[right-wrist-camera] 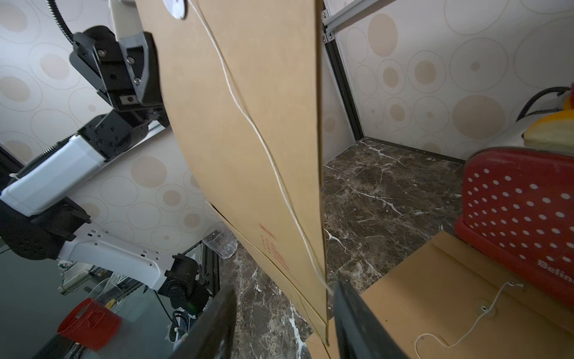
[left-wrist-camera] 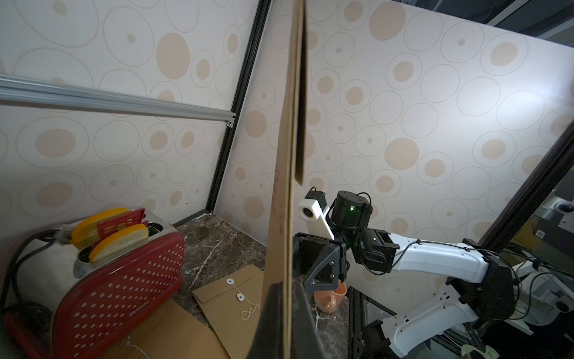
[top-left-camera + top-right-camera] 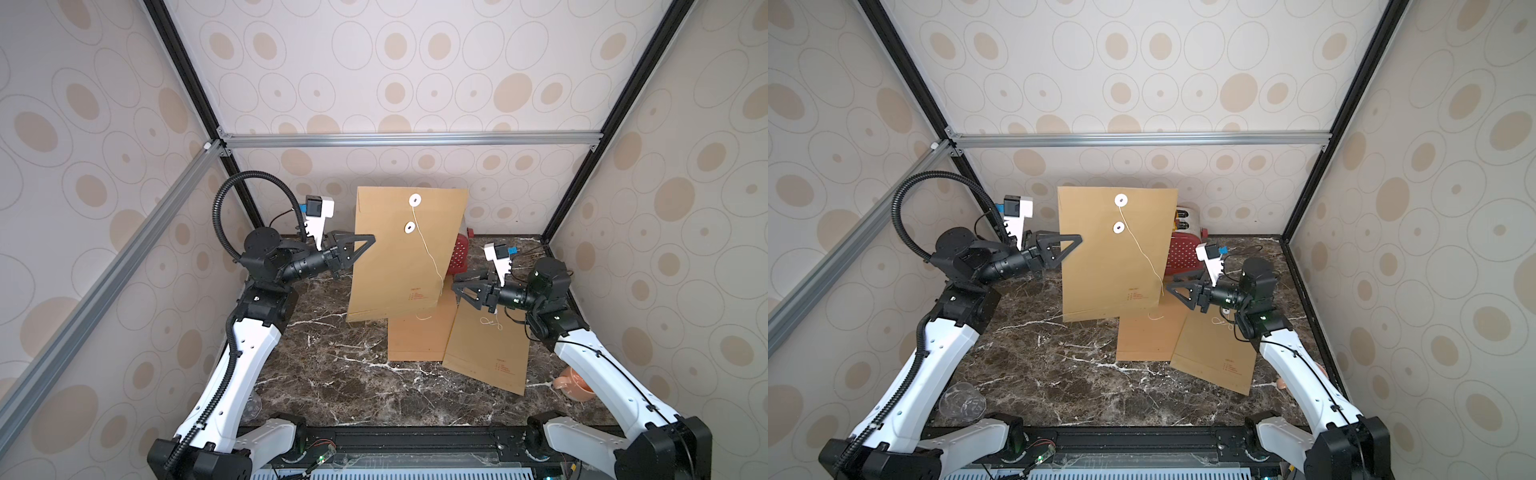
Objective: Close the mouth of the file bag
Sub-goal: Pick up the file bag from the file bag, then close the file bag.
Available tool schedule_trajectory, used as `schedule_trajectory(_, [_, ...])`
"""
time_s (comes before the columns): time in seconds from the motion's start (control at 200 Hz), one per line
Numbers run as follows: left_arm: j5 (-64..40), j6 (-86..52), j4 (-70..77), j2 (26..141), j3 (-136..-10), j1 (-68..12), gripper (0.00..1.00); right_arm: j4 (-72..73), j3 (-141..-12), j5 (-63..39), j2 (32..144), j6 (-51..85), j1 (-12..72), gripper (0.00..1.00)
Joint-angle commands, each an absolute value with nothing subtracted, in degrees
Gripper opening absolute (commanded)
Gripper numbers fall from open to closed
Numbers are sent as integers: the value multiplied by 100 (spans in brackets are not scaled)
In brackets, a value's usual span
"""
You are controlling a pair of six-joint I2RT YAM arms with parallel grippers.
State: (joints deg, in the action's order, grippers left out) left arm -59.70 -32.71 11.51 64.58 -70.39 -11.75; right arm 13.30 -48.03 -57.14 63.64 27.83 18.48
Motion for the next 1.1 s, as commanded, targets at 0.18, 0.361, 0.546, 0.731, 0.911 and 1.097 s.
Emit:
schedule_trajectory(0.18, [-5648,-1972,923,5793,-6771,-1208,0,1571,-4335,-4979,6201,1875,2086,54])
schedule_trajectory(0.361, [-5673,-1802,949,5516,-6459,-1205,0,1694,-4124,-4281,6150,940,2612,54])
schedule_trajectory(0.546, [-5645,-1706,994,5369,-6171,-1205,0,1740,-4244,-4175,6440,757,2723,54])
schedule_trajectory(0.731, [-5643,-1854,1156,5368,-6093,-1206,0,2242,-4291,-4136,6913,901,2766,52])
schedule_trajectory(0.911, [-5616,-1854,1132,5335,-6039,-1209,0,2951,-4281,-4178,7284,1206,2840,51])
schedule_trajectory(1.097, [-5610,-1925,1213,5326,-6003,-1205,0,2998,-4408,-4253,7524,1296,2931,49])
